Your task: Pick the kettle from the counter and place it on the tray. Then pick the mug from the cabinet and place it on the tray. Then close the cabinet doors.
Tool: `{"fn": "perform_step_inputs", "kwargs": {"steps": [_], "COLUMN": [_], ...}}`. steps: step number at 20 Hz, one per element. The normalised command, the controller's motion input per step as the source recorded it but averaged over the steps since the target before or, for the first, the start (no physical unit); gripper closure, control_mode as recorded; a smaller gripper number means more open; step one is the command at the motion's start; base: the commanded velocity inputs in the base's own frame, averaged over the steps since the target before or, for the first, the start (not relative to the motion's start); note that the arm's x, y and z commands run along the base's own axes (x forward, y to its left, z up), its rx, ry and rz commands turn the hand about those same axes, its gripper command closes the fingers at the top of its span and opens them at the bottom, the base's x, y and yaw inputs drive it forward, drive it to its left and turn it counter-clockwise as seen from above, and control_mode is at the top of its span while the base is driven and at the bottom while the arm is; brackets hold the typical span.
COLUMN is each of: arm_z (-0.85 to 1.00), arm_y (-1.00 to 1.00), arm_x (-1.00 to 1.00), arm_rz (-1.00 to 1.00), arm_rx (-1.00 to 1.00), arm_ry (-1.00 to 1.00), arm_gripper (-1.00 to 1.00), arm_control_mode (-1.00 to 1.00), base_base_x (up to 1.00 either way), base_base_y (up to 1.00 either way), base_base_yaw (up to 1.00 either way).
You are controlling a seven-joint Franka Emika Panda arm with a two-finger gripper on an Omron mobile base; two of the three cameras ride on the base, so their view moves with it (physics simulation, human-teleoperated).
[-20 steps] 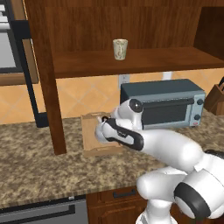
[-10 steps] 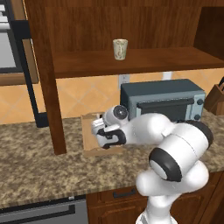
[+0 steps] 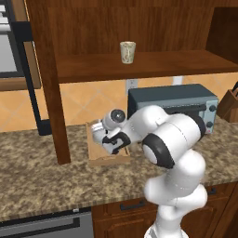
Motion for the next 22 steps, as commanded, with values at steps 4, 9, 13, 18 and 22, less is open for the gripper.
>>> {"fn": "perform_step_inputs", "kwargs": {"steps": [4,9,13,18,22], "arm_z": [-0.10,-0.12,-0.17,-0.24,-0.37], "arm_y": [0.02,0.02,0.06,0.05,-0.01], "arm_x": [0.57,0.59,0.51,0.10,0.09], "arm_rz": [0.00,0.00,0.00,0.00,0.00], "arm_rx": [0.00,0.00,0.00,0.00,0.00], "arm_ry": [0.14,0.05,0.01,0.00,0.06], "arm_gripper": [1.00,1.00,1.00,1.00,1.00], "arm_control_mode": [-1.00,-1.00,-1.00,-1.00,-1.00], "base_base_x": [0.00,0.00,0.00,0.00,0.00], "base_base_y": [0.00,0.00,0.00,0.00,0.00], "base_base_yaw": [0.00,0.00,0.00,0.00,0.00]}}
